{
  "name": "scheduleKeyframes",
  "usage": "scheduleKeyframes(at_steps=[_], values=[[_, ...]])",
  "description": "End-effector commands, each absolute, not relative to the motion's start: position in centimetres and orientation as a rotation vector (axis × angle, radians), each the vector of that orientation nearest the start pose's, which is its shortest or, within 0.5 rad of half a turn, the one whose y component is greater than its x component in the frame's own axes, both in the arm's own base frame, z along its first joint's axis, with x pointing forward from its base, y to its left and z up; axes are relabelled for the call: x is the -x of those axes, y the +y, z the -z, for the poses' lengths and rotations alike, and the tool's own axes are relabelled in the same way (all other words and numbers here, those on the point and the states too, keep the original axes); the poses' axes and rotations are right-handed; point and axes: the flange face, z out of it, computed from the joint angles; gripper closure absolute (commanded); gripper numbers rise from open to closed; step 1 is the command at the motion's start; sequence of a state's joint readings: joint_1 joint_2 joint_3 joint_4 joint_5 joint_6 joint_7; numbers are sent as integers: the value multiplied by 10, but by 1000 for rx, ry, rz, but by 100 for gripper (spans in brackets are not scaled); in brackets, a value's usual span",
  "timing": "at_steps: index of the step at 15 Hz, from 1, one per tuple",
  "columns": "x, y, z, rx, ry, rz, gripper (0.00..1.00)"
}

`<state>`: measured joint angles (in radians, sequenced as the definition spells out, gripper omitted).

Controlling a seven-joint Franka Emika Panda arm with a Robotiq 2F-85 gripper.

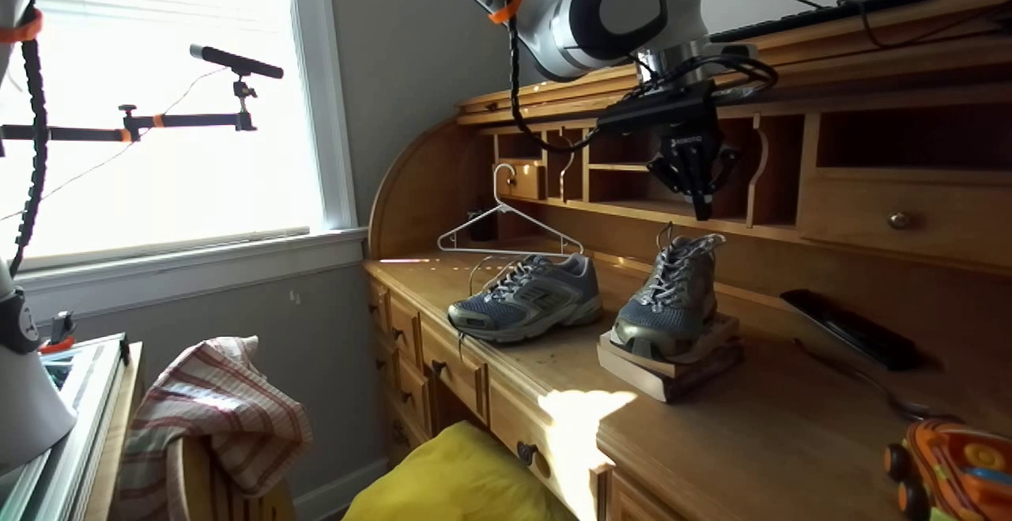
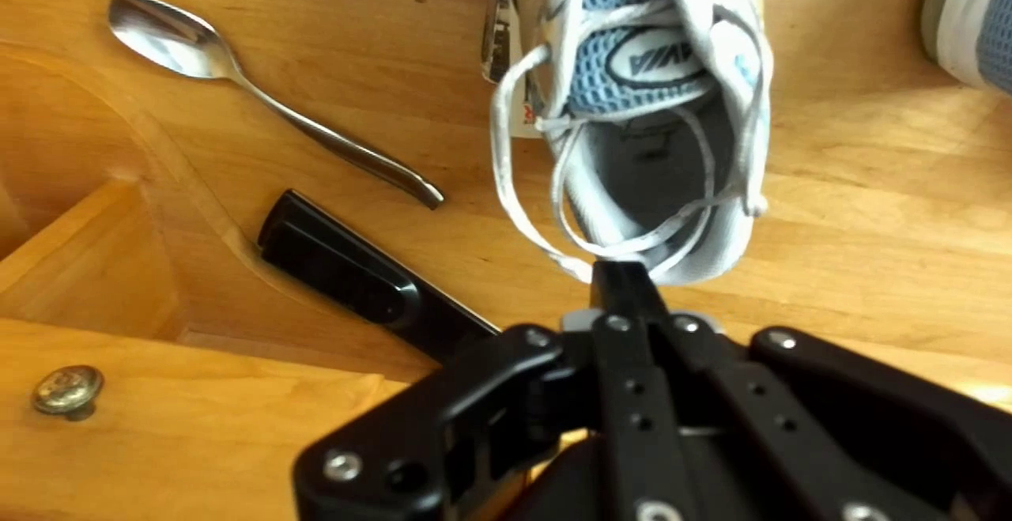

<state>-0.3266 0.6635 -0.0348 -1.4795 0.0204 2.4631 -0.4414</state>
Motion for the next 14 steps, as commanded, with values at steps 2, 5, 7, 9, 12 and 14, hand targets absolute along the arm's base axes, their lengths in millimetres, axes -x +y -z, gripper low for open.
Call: scheduleKeyframes(at_steps=[2,5,7,9,12,14], values=[[-685,-281,-312,3259,-29,495,100],[-683,-289,-303,3262,-10,490,100],[-683,-292,-298,3269,-9,498,100],[-685,-294,-293,3274,-8,515,100],[-688,-297,-286,3284,-12,565,100],[-689,-299,-282,3282,-10,586,100]])
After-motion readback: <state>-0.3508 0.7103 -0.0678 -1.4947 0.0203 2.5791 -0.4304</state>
